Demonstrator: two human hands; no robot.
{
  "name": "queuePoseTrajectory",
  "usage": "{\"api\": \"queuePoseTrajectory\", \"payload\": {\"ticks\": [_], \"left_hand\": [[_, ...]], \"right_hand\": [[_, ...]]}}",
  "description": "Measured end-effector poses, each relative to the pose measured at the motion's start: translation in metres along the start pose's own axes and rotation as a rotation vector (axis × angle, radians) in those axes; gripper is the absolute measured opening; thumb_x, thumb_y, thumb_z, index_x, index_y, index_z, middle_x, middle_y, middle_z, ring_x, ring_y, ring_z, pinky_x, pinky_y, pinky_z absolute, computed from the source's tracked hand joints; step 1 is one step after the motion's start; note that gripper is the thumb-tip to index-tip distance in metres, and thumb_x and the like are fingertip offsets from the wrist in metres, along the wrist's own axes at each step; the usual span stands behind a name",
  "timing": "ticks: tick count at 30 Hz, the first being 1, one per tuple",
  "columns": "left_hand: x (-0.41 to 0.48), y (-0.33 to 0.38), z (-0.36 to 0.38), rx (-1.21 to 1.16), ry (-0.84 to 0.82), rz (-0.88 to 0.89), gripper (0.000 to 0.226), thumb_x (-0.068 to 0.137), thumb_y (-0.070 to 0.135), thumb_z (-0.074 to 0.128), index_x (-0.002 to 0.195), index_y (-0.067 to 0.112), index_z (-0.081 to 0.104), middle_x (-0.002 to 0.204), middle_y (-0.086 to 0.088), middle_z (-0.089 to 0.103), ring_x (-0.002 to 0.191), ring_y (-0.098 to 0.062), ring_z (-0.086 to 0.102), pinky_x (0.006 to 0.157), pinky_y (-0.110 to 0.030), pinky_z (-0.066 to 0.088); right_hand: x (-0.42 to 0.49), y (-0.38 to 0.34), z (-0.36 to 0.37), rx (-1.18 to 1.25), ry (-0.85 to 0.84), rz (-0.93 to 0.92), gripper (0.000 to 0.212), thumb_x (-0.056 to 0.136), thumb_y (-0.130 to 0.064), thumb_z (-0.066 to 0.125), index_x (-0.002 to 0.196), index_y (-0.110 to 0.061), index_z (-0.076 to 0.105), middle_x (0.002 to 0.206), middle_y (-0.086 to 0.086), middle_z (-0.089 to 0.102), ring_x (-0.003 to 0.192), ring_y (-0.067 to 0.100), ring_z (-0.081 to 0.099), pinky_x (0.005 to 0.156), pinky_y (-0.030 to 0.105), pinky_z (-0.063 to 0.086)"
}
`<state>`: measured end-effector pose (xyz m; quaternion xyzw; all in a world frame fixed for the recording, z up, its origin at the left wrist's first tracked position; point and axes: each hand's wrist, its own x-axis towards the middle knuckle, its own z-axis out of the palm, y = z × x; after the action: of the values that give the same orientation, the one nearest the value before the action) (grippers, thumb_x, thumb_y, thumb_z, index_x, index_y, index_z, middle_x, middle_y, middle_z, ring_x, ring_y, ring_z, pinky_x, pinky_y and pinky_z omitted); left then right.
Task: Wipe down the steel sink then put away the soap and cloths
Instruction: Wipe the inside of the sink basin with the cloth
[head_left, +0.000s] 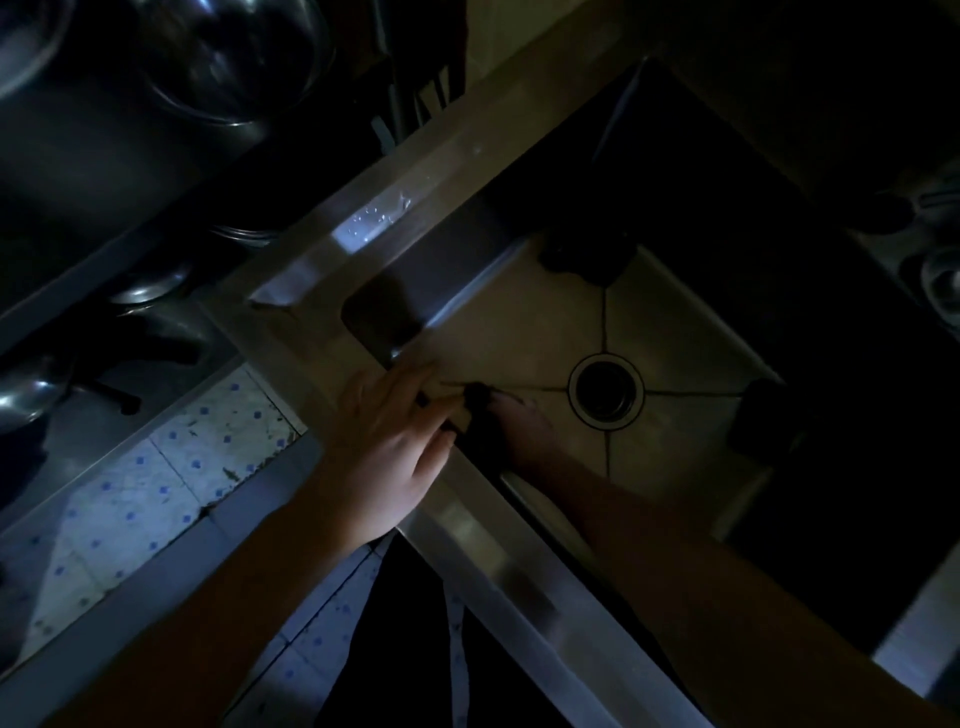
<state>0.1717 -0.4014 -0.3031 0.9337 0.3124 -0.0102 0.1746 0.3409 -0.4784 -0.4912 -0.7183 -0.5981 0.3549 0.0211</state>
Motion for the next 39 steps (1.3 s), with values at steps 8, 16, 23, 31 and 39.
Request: {"api": "queuePoseTrajectory", "payload": {"ticks": [8,16,23,31,39], "left_hand": [[-0.013,0.034,0.014,0.0,-0.069,-0.049,0.035,0.086,0.035,0.041,0.106,0.02,0.065,0.123,-0.008,0.055,0.108,-0.026,0.054,0.092,-0.045,0.036],[-0.028,0.074,0.022,-0.036,-0.089,-0.082,0.025,0.085,0.029,0.059,0.105,0.017,0.067,0.123,-0.008,0.056,0.11,-0.025,0.055,0.098,-0.052,0.036],[-0.033,0.089,0.031,-0.014,-0.019,-0.072,0.026,0.082,0.027,0.057,0.1,0.014,0.07,0.112,-0.01,0.061,0.096,-0.029,0.06,0.092,-0.048,0.038],[-0.031,0.092,0.044,0.006,0.039,-0.151,0.032,0.084,0.034,0.047,0.101,0.017,0.068,0.112,-0.011,0.06,0.1,-0.032,0.057,0.094,-0.049,0.035],[-0.028,0.092,0.048,0.052,0.083,-0.198,0.025,0.08,0.029,0.051,0.094,0.018,0.068,0.106,-0.008,0.062,0.094,-0.03,0.055,0.09,-0.043,0.033]], "right_hand": [[-0.049,0.039,0.01,-0.228,-0.122,-0.183,0.041,0.096,-0.022,0.047,0.136,-0.018,0.05,0.15,0.002,0.038,0.127,0.026,0.042,0.104,0.031,0.032],[-0.139,0.099,0.011,-0.125,-0.205,-0.037,0.05,0.085,-0.023,0.062,0.134,-0.024,0.052,0.146,-0.005,0.041,0.129,0.025,0.04,0.092,0.021,0.04],[-0.114,0.105,-0.02,-0.153,-0.214,0.023,0.052,0.076,-0.025,0.075,0.125,-0.019,0.06,0.138,0.004,0.051,0.121,0.027,0.052,0.096,0.034,0.047],[-0.07,0.093,-0.019,-0.05,0.013,0.156,0.036,0.085,-0.007,0.055,0.12,-0.012,0.06,0.128,0.011,0.052,0.112,0.035,0.054,0.089,0.041,0.05],[-0.121,0.08,0.0,-0.017,-0.141,0.082,0.038,0.089,-0.016,0.056,0.127,-0.011,0.057,0.136,0.015,0.05,0.121,0.034,0.05,0.097,0.038,0.043]]}}
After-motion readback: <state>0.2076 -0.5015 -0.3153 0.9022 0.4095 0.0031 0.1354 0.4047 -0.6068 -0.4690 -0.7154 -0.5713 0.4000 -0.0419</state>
